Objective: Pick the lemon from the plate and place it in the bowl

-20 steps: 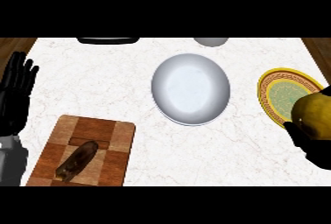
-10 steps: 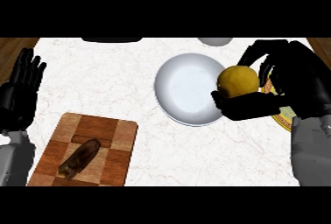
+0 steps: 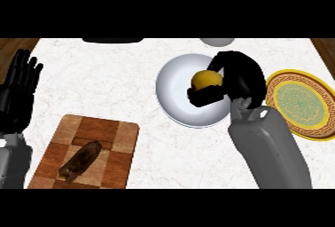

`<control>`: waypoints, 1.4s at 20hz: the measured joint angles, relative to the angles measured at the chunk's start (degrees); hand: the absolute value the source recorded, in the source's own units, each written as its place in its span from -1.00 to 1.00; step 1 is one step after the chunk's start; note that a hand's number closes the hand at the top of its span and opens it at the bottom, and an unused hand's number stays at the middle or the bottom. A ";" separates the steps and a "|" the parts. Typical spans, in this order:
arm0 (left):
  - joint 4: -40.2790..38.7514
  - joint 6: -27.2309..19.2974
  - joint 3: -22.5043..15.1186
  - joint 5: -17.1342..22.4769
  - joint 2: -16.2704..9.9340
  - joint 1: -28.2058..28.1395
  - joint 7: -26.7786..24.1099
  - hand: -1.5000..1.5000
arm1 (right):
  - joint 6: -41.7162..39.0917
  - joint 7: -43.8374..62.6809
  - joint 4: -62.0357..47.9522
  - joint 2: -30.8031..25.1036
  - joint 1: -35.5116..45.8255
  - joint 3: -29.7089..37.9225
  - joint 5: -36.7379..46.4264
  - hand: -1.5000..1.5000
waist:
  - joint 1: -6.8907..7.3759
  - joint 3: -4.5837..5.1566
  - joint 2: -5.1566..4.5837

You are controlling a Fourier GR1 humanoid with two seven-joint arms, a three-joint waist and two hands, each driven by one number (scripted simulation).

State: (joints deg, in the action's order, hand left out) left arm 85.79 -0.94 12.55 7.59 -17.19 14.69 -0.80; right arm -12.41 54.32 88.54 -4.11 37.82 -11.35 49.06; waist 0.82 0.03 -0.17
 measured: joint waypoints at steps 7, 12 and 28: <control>1.71 -0.32 -0.21 0.03 0.67 -0.73 0.92 0.00 | 15.19 -3.87 -11.46 3.21 -2.09 2.46 -1.53 -1.00 | 0.20 -0.06 -0.08; 1.21 0.11 -0.08 -0.01 0.40 -0.63 0.85 0.00 | 27.85 -13.10 -16.07 3.83 -2.61 5.00 -6.39 -1.00 | 0.26 -0.09 -0.19; 1.23 0.88 2.06 0.63 -0.76 -1.62 0.47 0.00 | 42.37 -23.87 1.72 -3.32 -18.16 17.26 -15.26 -1.00 | -1.47 -0.05 0.33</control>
State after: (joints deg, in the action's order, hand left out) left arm 87.01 -0.06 14.61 8.22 -17.95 13.08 -0.33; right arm 29.96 30.45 90.25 -7.43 19.66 5.90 33.80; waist -0.65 -0.02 0.16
